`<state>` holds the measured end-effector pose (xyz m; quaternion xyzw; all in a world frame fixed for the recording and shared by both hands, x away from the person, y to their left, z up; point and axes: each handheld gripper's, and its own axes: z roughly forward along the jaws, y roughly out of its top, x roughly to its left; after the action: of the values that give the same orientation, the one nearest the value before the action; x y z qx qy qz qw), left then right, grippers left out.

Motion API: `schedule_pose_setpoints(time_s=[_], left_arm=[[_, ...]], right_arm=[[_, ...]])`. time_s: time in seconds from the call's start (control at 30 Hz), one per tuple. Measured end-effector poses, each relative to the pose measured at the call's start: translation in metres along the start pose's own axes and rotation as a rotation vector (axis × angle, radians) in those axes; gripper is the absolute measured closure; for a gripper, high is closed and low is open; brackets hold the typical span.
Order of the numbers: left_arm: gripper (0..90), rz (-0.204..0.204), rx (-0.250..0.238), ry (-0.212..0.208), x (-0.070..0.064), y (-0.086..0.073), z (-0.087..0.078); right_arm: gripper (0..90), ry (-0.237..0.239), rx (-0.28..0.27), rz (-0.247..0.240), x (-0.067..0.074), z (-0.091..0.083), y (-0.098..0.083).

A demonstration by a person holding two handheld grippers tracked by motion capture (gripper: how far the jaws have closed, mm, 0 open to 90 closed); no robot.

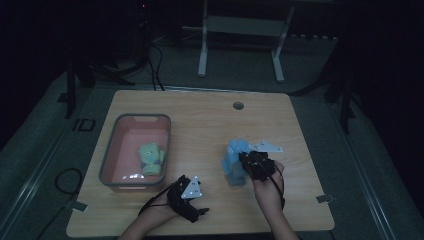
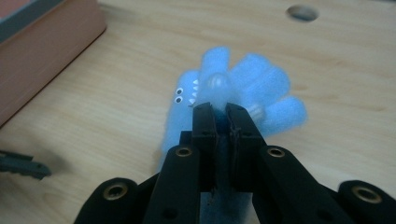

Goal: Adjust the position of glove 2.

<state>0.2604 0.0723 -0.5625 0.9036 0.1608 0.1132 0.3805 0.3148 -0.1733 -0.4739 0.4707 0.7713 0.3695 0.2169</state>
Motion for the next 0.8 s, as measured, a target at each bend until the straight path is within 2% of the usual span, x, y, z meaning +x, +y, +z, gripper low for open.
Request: schedule_pose_setpoints(time_s=[0.17, 0.57, 0.8], left_arm=[[9.9, -0.002, -0.005, 0.002, 0.000, 0.001, -0.001], [9.9, -0.001, 0.001, 0.000, 0.000, 0.000, 0.000], [9.9, -0.002, 0.002, 0.000, 0.000, 0.000, 0.000]], right_arm=[[83.2, 0.017, 0.037, 0.001, 0.009, 0.016, -0.011], [82.6, 0.034, 0.118, 0.015, 0.005, 0.041, -0.029], [79.8, 0.029, 0.153, -0.001, 0.001, 0.051, -0.037]])
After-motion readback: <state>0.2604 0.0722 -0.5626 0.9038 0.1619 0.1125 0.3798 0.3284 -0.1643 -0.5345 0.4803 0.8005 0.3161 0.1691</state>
